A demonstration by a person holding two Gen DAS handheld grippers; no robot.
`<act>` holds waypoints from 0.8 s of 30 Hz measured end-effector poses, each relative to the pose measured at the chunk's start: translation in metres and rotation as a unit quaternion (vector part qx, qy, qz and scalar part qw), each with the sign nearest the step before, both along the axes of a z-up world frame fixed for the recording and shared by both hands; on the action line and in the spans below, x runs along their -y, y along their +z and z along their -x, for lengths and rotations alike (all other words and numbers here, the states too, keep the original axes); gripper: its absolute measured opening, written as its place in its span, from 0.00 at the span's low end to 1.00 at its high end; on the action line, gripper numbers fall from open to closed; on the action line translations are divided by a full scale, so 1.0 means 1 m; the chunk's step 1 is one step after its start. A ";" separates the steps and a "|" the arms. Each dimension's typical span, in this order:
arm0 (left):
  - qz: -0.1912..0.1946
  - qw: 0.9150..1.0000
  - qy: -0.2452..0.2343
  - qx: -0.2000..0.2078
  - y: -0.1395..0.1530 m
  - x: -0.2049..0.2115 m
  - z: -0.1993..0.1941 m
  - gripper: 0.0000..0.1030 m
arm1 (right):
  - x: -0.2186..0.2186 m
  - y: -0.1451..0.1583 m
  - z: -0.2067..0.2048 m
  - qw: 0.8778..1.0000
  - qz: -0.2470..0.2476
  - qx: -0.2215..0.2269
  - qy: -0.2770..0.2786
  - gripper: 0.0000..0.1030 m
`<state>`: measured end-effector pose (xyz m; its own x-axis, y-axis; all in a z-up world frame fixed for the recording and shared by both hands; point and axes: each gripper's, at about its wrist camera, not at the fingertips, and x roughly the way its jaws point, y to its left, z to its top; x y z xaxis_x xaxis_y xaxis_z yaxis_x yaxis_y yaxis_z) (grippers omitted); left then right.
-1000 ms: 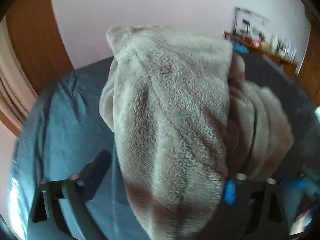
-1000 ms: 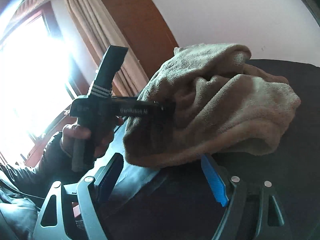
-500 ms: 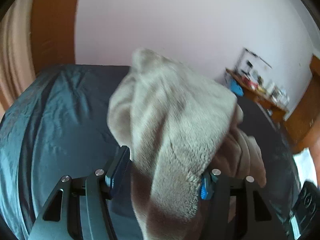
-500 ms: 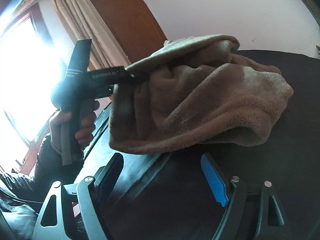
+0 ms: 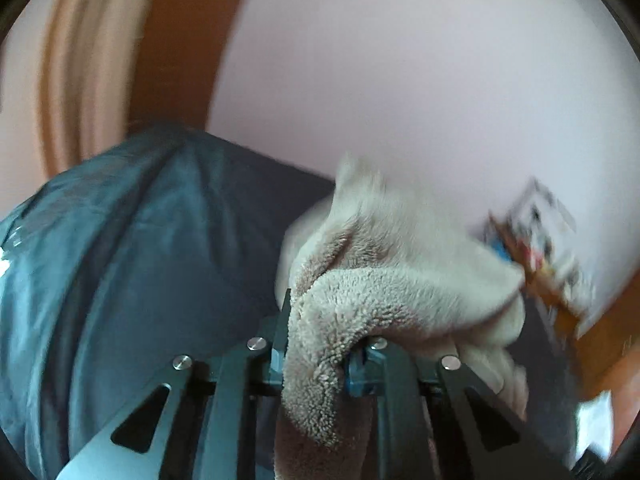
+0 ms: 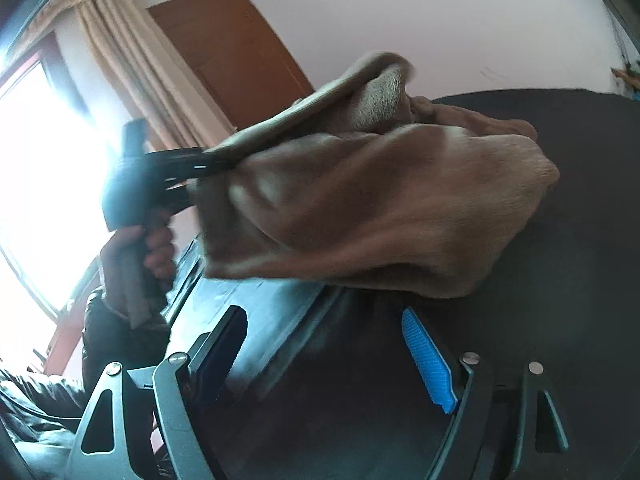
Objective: Fold clothes
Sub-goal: 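Bring the left gripper to the blanket and close it on another edge, then lift the blanket high with both grippers, letting it hang unfolded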
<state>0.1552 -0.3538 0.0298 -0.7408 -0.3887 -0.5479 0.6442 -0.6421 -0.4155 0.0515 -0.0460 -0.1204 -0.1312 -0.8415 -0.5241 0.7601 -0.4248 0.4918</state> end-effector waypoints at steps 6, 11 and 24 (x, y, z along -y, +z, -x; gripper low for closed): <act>-0.012 0.998 0.064 -0.018 -0.005 0.033 -0.043 0.18 | -0.010 -0.003 0.015 0.999 0.014 0.014 -0.030 0.79; -0.030 0.998 0.051 0.009 -0.030 0.043 -0.037 0.18 | -0.019 -0.008 0.041 0.995 0.029 0.072 -0.069 0.79; -0.041 0.998 0.026 0.033 -0.043 0.047 -0.027 0.19 | 0.027 0.001 0.111 0.978 0.070 0.174 -0.087 0.43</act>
<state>0.1827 -0.4009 -0.0129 -0.6812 -0.3773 -0.6274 0.7042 -0.5719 -0.4207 -0.0591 -0.0727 -0.1193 -0.1136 -0.8893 -0.4430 0.4587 -0.4425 0.7706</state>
